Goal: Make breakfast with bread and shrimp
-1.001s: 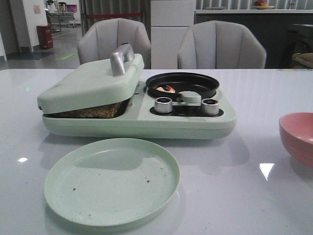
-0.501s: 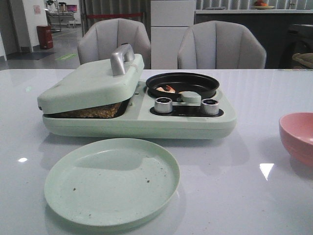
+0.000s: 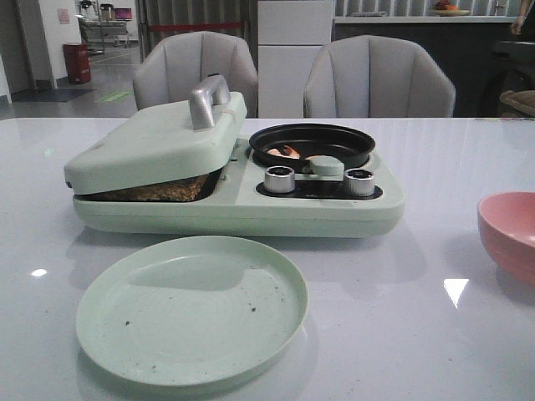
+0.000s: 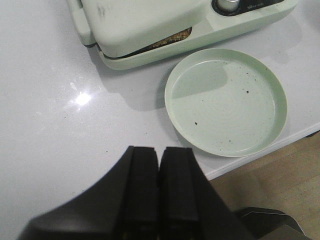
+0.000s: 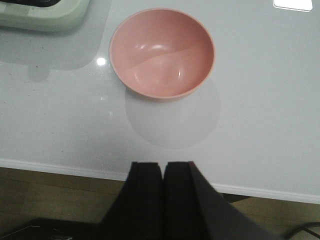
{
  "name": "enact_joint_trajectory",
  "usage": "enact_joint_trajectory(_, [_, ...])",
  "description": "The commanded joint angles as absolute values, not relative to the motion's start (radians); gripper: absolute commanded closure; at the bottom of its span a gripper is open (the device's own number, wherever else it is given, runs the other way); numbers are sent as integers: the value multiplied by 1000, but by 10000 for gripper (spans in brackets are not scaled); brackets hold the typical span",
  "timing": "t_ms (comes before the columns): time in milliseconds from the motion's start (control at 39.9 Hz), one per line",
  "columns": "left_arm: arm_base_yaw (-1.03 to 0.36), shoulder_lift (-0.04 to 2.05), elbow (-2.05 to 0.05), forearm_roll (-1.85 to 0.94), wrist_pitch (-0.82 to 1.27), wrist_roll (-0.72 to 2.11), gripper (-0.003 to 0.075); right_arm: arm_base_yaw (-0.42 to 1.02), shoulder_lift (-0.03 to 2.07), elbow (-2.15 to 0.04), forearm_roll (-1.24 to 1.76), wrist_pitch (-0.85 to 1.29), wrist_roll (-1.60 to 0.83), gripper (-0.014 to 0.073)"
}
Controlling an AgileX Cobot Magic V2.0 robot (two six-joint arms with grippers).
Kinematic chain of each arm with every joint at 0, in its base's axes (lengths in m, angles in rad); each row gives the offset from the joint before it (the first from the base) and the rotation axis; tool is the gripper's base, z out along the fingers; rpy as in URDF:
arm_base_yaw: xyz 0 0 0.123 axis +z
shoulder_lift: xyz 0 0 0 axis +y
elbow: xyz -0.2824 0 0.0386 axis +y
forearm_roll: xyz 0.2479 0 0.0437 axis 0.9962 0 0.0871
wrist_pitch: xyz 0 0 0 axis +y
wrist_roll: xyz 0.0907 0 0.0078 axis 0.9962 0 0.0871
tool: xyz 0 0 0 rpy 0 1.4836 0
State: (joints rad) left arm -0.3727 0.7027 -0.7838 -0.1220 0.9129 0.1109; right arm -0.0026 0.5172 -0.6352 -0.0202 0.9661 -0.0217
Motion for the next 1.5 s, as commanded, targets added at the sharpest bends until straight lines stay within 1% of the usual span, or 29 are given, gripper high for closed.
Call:
enact_joint_trajectory(0, [-381,700,-811,-128,857,103,619,-2,521,-662,-21,915,-23,559])
enact_joint_trajectory(576, [-381,700,-811,-128,865,103,619,-2,521,-662,-21,935,-23,559])
enact_joint_trajectory(651, [-381,676,-808,-107,852,115,619,-2,521,-662,-21,935,-23,559])
enact_joint_trajectory(701, [-357,644,-806,-49,847,127,619,-2,521,-662,-21,935,-23,559])
enact_joint_trajectory(801, [-284,561,-776,-45,817,127,619,-2,521,-662,-21,935,-23,559])
enact_joint_trajectory(1001, [-127,352,-622,-61,631,127,619,-2,521,-662,-21,935,-23,559])
enact_joint_trajectory(1127, [-55,236,-496,-108,518,127,619,-2,521,-662,-21,935,-23,559])
enact_joint_trajectory(1352, [-33,94,-286,-143,358,127,619,-2,521,-662,-21,935,-23,559])
enact_joint_trajectory(1477, [-33,38,-176,-143,231,127,619,-2,521,-662,-21,935,-23,559])
